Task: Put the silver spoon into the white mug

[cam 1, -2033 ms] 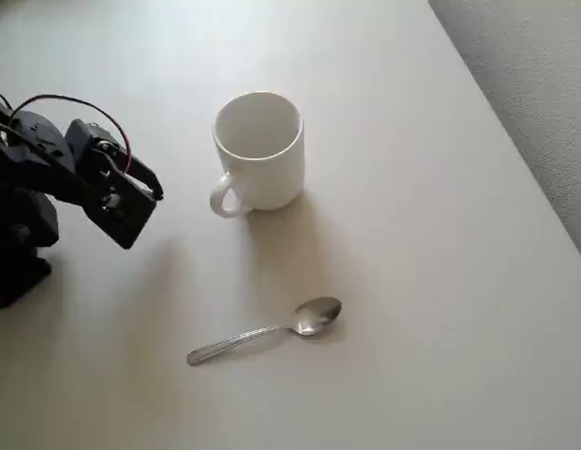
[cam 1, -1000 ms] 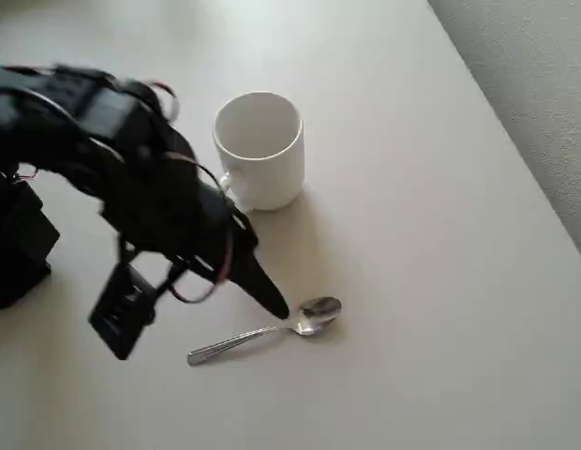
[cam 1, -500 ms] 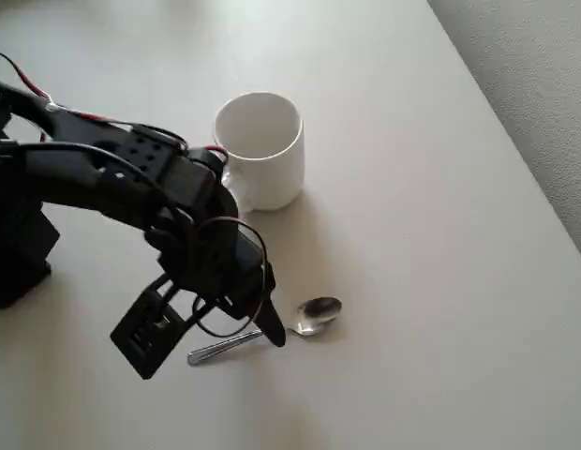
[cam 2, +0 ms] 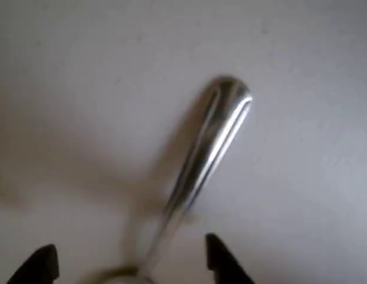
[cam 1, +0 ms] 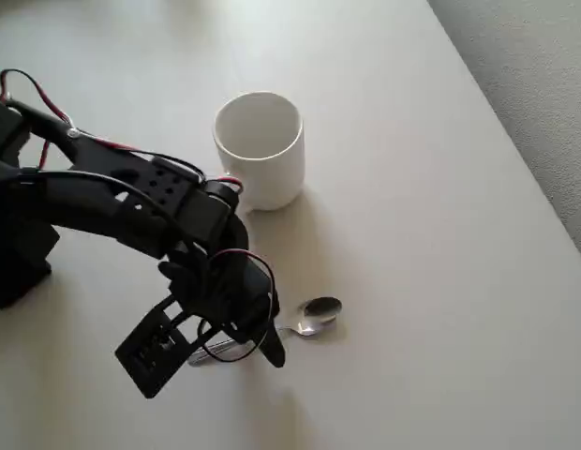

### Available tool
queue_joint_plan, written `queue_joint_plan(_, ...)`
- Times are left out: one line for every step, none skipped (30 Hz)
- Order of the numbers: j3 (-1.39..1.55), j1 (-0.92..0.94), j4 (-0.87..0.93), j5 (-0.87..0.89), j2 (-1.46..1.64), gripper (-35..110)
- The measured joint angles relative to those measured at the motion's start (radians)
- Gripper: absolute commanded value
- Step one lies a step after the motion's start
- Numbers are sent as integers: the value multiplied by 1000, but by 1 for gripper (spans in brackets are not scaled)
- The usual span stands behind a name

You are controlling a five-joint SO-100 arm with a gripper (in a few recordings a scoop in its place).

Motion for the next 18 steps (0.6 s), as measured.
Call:
queue_joint_plan(-5, 0, 0, 0, -2, 29)
queue_joint_plan(-15, 0, 0, 0, -9, 29)
queue_joint_plan(-25, 2, 0, 0, -14, 28)
queue_joint_plan(-34, 2, 0, 0, -25, 27)
queue_joint_plan(-41, 2, 0, 0, -32, 25)
queue_joint_plan(-46, 2, 0, 0, -37, 25)
queue_joint_plan(-49, 2, 0, 0, -37, 24)
queue_joint_plan(-55, 2, 0, 0, -46, 22)
queue_joint_plan(-60, 2, 0, 0, -52, 21)
queue_joint_plan(-60, 2, 0, 0, -55, 20)
queue_joint_plan(-61, 2, 0, 0, -55, 19)
queue_joint_plan(-75, 2, 6, 0, -66, 17)
queue_joint_plan(-87, 2, 12, 0, -77, 16)
queue_joint_plan(-97, 2, 18, 0, -80, 12)
queue_joint_plan(-101, 2, 20, 0, -84, 9)
queue_joint_plan(-104, 2, 20, 0, -89, 6)
queue_joint_plan(-107, 2, 20, 0, -89, 2)
queue_joint_plan(-107, 2, 23, 0, -89, -1)
